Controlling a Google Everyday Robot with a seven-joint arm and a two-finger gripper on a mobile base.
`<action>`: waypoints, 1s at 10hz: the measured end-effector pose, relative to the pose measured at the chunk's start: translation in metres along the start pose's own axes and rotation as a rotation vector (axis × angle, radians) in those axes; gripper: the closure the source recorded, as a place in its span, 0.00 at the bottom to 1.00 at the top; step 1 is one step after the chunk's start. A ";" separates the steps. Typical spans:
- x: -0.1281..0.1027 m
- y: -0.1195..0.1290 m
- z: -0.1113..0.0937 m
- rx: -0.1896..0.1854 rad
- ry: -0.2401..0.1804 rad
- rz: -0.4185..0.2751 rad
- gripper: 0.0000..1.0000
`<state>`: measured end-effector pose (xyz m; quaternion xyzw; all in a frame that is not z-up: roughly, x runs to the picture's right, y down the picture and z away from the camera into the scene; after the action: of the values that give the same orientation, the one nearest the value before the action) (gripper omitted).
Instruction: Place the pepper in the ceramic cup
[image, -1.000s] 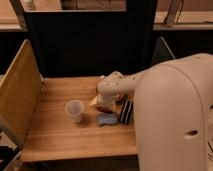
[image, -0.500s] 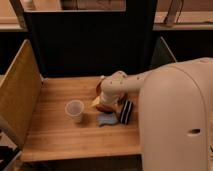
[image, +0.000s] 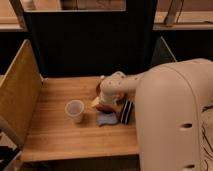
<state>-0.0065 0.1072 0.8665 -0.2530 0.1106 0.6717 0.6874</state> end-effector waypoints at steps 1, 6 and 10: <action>-0.003 -0.001 0.001 -0.001 0.001 -0.023 0.20; 0.000 0.011 0.027 -0.062 0.056 -0.093 0.20; -0.003 0.012 0.043 -0.115 0.085 -0.110 0.20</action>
<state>-0.0264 0.1254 0.9019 -0.3260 0.0866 0.6268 0.7024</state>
